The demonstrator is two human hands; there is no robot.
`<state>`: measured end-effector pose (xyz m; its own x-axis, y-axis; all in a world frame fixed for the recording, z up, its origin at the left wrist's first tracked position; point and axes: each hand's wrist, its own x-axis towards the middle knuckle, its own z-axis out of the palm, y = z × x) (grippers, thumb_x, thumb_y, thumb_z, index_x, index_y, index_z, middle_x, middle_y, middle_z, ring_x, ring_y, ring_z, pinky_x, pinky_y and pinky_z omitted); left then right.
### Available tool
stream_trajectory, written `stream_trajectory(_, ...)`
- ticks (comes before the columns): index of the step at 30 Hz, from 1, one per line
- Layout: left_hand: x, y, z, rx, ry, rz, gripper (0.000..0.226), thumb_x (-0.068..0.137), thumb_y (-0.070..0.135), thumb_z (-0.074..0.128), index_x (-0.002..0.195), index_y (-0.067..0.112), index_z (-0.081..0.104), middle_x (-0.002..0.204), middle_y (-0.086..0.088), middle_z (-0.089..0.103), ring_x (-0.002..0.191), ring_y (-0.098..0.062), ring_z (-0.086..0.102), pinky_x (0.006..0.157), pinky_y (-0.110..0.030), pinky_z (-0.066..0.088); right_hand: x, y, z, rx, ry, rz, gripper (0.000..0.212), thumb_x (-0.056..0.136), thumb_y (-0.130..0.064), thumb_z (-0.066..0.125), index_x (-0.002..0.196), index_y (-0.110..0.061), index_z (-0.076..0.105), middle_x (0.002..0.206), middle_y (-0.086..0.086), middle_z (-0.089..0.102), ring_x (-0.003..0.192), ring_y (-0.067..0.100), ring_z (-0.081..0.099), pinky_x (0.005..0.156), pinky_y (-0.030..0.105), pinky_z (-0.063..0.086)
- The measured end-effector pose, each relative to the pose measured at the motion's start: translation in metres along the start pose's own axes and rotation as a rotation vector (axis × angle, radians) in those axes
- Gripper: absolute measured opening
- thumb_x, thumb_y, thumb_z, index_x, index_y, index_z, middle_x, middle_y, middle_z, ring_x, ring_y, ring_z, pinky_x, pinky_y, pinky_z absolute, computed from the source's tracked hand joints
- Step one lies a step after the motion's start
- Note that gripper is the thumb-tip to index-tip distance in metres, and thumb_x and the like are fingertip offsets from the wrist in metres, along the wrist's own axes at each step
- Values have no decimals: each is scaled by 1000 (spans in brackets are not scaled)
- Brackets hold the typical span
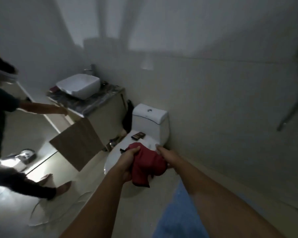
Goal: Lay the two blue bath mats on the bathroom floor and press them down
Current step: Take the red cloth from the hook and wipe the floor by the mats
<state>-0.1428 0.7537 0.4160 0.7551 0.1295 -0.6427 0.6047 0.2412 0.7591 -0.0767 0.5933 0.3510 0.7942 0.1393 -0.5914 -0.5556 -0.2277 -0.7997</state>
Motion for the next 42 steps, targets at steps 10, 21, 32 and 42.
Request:
stream_trajectory(10, 65, -12, 77, 154, -359, -128, 26, 103, 28, 56, 112, 6, 66, 100, -17, 76, 98, -33, 69, 76, -41, 55, 0, 64, -64, 725, -3, -12, 50, 88, -34, 74, 129, -8, 64, 124, 16, 70, 118, 35, 66, 108, 57, 45)
stream_trajectory(21, 144, 40, -31, 266, -336, 49, 29, 95, 18, 68, 122, 8, 63, 120, -18, 68, 112, -38, 64, 89, -46, 54, 0, 36, 0, 724, 451, -109, 30, 92, -6, 65, 118, -21, 65, 102, 9, 72, 86, 21, 65, 78, 38, 54)
stream_trajectory(32, 168, 91, -105, 82, -243, 164, 7, 93, 11, 70, 98, 12, 65, 100, -10, 67, 90, -21, 62, 80, -38, 55, -22, -6, 39, 425, 470, -164, 37, 82, 1, 72, 114, -18, 70, 109, 5, 70, 89, 18, 66, 69, 30, 54)
stream_trajectory(42, 160, 123, -124, 479, -375, 531, 30, 90, -8, 68, 116, 7, 74, 103, -10, 73, 97, -24, 70, 97, -39, 55, -31, -16, 32, -332, 463, -175, 20, 86, -2, 73, 106, -5, 76, 89, 7, 71, 74, 11, 63, 63, 17, 51)
